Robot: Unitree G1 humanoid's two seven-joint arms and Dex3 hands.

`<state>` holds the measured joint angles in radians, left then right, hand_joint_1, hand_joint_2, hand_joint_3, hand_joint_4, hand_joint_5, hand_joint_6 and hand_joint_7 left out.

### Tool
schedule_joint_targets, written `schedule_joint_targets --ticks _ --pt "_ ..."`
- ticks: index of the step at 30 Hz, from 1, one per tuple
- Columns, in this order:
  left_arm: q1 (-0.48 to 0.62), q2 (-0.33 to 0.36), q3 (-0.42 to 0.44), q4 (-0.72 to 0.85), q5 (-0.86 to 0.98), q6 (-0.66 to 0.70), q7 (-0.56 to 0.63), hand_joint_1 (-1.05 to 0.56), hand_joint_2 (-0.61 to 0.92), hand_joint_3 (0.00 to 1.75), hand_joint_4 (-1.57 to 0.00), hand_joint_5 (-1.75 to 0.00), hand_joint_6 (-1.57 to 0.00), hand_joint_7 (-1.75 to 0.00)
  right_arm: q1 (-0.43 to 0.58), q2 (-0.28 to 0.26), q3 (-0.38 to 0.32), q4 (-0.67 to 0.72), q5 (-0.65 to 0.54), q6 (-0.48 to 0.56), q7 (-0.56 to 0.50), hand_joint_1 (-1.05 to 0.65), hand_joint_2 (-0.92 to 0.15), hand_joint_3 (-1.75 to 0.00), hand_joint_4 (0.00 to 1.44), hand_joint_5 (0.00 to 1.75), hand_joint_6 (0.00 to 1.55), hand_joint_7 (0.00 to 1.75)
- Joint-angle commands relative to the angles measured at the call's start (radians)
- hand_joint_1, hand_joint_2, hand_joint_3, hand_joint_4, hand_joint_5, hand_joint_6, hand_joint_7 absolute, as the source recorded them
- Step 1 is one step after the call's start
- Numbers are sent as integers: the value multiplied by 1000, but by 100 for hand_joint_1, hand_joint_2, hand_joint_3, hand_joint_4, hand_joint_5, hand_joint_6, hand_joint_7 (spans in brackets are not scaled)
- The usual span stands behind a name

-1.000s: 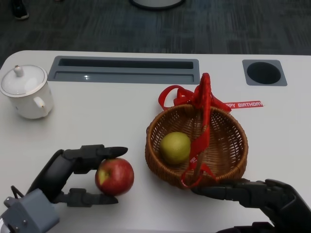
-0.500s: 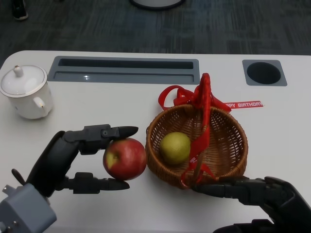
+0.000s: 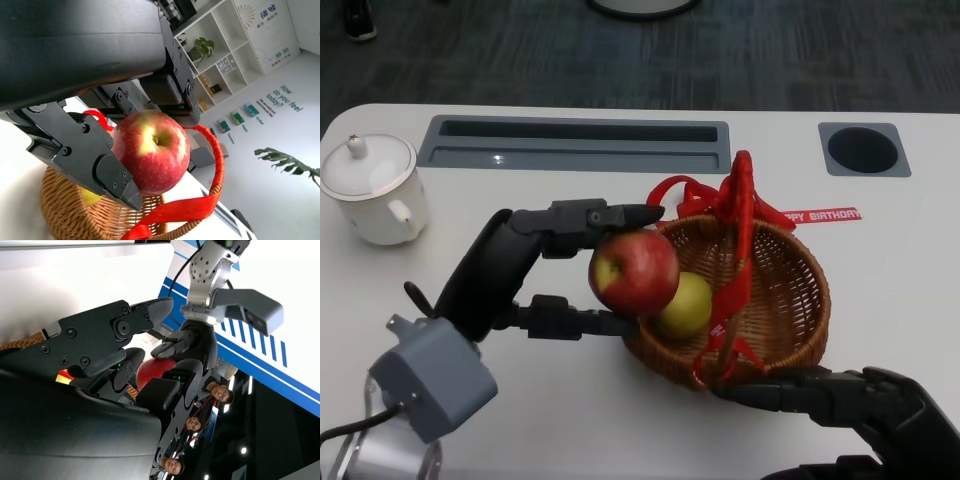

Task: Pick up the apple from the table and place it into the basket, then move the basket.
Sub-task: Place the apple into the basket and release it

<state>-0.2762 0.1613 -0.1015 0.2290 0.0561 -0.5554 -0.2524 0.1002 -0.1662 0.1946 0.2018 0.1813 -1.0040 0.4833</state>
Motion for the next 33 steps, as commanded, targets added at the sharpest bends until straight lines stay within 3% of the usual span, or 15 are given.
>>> schedule_joint_targets --ticks 1,9,20,28,31,33 --pt "-61 -9 0 66 15 -24 13 -11 76 0 -131 -1 -117 0 8 -2 -4 1 6 -14 -5 -36 -81 0 84 0 79 0" --pt "-167 -46 -20 250 85 -33 53 -11 77 0 -130 -1 -116 0 21 3 3 -7 8 -16 -10 -36 -82 0 86 0 80 0" --pt "-298 -100 -46 531 162 -144 138 -11 76 0 -132 -1 -117 -1 31 9 1 -17 0 -14 -19 -36 -81 0 86 0 81 0" --pt "-333 -121 -55 626 180 -185 169 -11 76 0 -130 0 -117 0 27 8 0 -14 -3 -19 -18 -36 -82 0 86 0 80 0" --pt "-335 -121 -60 636 180 -196 163 -15 74 0 -122 0 -108 0 25 4 0 -16 2 -16 -15 -36 -82 0 85 0 80 0" --pt "-335 -118 -67 636 179 -196 151 -24 72 0 -107 0 -93 0 26 2 1 -18 5 -13 -13 -36 -82 0 85 0 80 0"
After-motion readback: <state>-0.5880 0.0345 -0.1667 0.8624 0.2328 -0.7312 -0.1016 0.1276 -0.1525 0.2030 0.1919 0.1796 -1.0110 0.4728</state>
